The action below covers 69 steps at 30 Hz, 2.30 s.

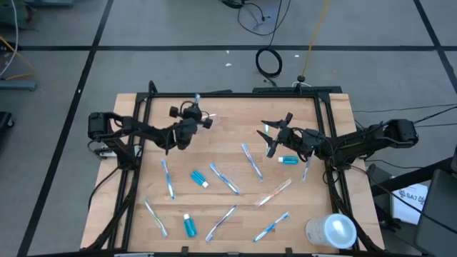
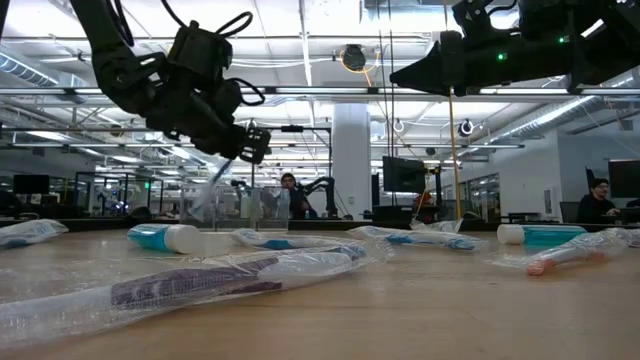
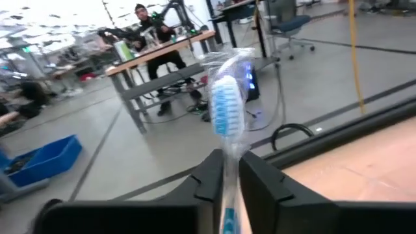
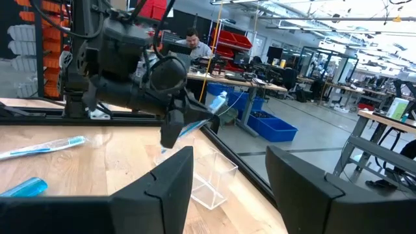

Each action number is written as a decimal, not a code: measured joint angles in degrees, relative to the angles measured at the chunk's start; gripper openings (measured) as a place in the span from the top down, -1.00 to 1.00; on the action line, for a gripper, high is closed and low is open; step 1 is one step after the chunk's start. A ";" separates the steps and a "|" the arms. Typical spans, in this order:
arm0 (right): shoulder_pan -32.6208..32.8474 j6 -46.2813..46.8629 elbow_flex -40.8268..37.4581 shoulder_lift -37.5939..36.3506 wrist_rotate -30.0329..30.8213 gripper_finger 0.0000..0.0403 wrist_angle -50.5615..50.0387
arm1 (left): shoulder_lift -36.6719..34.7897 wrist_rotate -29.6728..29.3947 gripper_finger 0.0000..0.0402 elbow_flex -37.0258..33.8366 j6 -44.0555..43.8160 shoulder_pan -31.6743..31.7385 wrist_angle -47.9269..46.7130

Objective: Pick & Place toothbrushing station
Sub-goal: Put the blue toothbrush into the transparent organizer, then put the middle small blue bottle into the transparent organizer

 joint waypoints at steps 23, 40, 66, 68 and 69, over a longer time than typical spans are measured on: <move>0.04 0.02 0.00 0.00 -0.02 0.09 -0.20 | -3.21 -16.44 0.32 0.11 12.56 -7.17 -0.41; 0.04 0.02 0.00 0.00 0.00 0.09 -0.20 | -20.29 35.91 0.35 0.15 -6.00 -14.70 -16.17; 0.04 -0.42 -0.02 0.00 0.00 0.09 0.44 | -19.55 56.17 0.35 12.88 -22.04 -29.14 -49.08; 0.04 -0.43 -0.02 0.00 0.00 0.09 1.15 | -18.45 55.75 0.34 14.23 -23.57 -30.50 -51.99; 0.04 -0.42 -0.02 0.00 0.00 0.09 1.75 | -17.78 55.68 0.34 14.73 -23.75 -31.09 -53.33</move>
